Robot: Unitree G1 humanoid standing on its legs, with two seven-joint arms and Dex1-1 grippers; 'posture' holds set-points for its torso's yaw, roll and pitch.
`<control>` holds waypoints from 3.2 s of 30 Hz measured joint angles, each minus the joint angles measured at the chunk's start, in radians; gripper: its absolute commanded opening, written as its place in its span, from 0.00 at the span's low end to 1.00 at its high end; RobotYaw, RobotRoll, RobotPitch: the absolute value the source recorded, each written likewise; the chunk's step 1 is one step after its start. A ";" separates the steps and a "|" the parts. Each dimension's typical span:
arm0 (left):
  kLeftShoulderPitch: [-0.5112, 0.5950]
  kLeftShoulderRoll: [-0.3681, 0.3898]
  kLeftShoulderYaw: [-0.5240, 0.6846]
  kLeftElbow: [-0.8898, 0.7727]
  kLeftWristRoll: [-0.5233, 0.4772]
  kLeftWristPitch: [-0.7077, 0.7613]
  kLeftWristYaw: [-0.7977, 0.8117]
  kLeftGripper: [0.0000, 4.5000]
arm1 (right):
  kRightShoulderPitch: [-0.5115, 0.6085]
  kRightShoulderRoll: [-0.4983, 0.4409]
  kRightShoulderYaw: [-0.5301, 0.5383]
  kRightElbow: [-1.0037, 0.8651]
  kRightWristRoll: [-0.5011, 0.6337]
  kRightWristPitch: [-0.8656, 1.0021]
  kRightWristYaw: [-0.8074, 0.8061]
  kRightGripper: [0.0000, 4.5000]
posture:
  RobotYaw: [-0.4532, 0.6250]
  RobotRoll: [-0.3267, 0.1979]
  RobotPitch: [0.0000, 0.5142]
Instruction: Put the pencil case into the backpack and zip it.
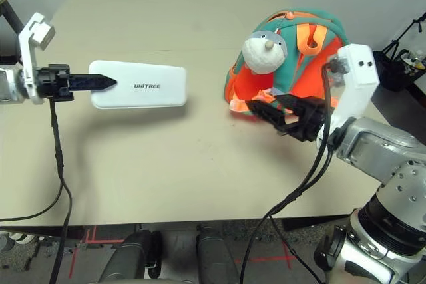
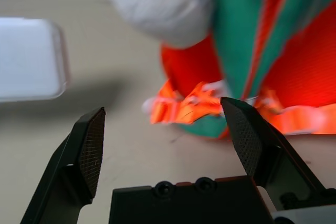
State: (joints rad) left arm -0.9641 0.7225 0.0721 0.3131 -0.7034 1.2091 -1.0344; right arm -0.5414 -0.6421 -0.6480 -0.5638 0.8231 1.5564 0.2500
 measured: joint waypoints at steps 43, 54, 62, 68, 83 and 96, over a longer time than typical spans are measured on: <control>0.037 0.003 0.041 -0.228 -0.126 0.096 0.045 0.32 | -0.018 0.098 0.318 0.503 -0.412 -0.718 -0.004 0.24 | 0.35 0.62 0.25; 0.031 0.016 0.035 -0.216 -0.132 0.102 0.022 0.32 | -0.040 -0.019 0.218 0.205 -0.253 -0.352 0.004 0.04 | 0.30 0.62 0.24; 0.005 0.016 -0.011 -0.166 -0.114 0.068 -0.020 0.32 | -0.007 0.012 0.041 -0.111 -0.112 0.009 0.003 0.04 | 0.23 0.62 0.25; -0.034 0.010 -0.056 -0.095 -0.079 0.025 -0.069 0.32 | 0.233 0.028 -0.188 -0.317 0.136 0.017 0.004 0.04 | 0.16 0.62 0.27; -0.120 -0.042 -0.136 0.057 0.004 -0.069 -0.198 0.32 | 1.177 -0.340 -0.564 -0.465 1.054 -0.610 -0.368 0.04 | 0.08 0.62 0.29; -0.151 0.010 -0.123 0.070 0.050 -0.164 -0.230 0.32 | 1.053 -0.410 -0.201 -0.394 0.829 -0.792 -0.386 0.04 | 0.17 0.62 0.26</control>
State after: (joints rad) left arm -1.1150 0.7323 -0.0510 0.3831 -0.6536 1.0447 -1.2648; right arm 0.5119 -1.0521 -0.8493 -0.9575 1.6520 0.7643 -0.1355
